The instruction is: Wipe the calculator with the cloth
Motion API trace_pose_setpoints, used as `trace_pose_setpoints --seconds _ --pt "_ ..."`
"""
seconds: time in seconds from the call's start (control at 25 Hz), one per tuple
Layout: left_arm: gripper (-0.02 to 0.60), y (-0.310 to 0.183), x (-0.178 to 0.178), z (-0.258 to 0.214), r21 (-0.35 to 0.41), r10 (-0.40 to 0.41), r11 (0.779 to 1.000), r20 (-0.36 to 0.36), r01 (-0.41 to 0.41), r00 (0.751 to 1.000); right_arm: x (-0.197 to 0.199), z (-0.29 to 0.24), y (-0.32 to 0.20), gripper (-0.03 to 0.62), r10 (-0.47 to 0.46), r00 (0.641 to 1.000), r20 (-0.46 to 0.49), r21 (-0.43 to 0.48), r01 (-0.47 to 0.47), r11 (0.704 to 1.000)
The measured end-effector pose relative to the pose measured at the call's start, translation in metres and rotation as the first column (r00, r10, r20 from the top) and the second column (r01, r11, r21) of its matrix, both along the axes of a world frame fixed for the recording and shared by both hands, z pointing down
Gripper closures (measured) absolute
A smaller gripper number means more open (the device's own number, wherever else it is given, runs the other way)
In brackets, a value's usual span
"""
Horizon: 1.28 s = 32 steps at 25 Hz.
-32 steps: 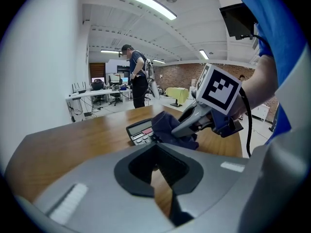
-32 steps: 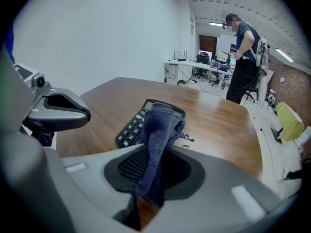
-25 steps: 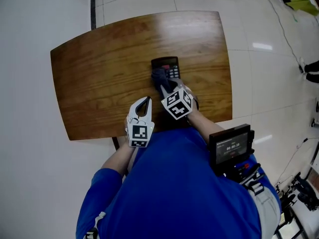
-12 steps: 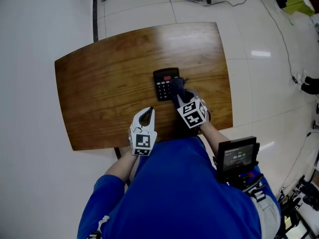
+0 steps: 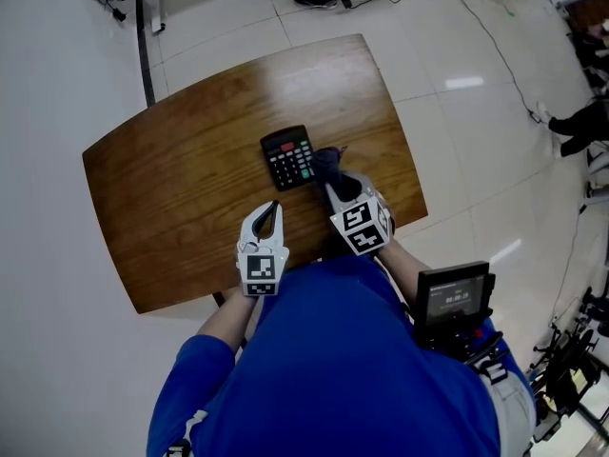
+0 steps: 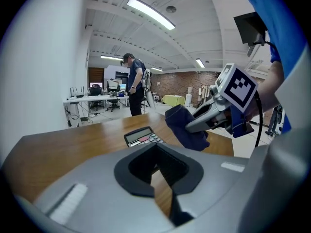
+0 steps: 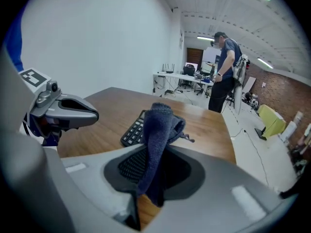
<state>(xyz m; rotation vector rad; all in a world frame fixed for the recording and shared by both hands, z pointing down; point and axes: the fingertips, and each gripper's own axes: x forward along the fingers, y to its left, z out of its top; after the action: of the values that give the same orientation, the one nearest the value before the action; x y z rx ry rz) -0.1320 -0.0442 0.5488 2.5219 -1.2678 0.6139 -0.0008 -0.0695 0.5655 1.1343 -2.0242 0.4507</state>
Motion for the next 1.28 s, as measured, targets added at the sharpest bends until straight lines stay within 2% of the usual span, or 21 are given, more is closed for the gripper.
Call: trace_pose_setpoints --seconds 0.12,0.2,0.36,0.48,0.76,0.92,1.08,1.28 --pt "0.575 0.006 0.008 -0.007 0.037 0.028 0.999 0.008 -0.028 1.000 0.005 -0.008 0.009 0.505 0.011 1.000 0.016 0.033 -0.012 0.999" --pt "0.575 0.011 0.012 -0.010 0.044 0.017 0.999 0.007 -0.018 1.000 0.007 -0.010 0.017 0.505 0.008 0.999 0.034 0.048 -0.010 0.999" --pt "0.575 0.023 0.015 -0.023 0.058 -0.036 0.998 0.002 0.036 0.999 0.013 -0.023 0.033 0.505 -0.015 0.997 0.073 0.087 0.009 0.996" --pt "0.575 0.036 0.022 -0.033 0.072 -0.080 0.994 0.005 0.080 0.997 0.020 -0.034 0.048 0.505 -0.033 0.990 0.141 0.114 0.017 0.993" --pt "0.575 0.089 0.054 -0.046 0.094 -0.183 0.979 0.017 0.180 0.983 0.057 -0.063 0.101 0.505 -0.078 0.972 0.223 0.173 0.039 0.984" --pt "0.575 0.146 0.073 -0.075 0.103 -0.240 0.966 0.026 0.236 0.970 0.083 -0.091 0.157 0.505 -0.108 0.962 0.249 0.198 0.058 0.978" --pt "0.575 0.153 0.074 -0.081 0.108 -0.279 0.955 0.006 0.277 0.960 0.085 -0.089 0.167 0.505 -0.132 0.958 0.257 0.208 0.078 0.975" --pt "0.575 0.159 0.078 -0.073 0.131 -0.265 0.956 0.001 0.263 0.964 0.086 -0.082 0.173 0.505 -0.145 0.957 0.250 0.214 0.092 0.972"
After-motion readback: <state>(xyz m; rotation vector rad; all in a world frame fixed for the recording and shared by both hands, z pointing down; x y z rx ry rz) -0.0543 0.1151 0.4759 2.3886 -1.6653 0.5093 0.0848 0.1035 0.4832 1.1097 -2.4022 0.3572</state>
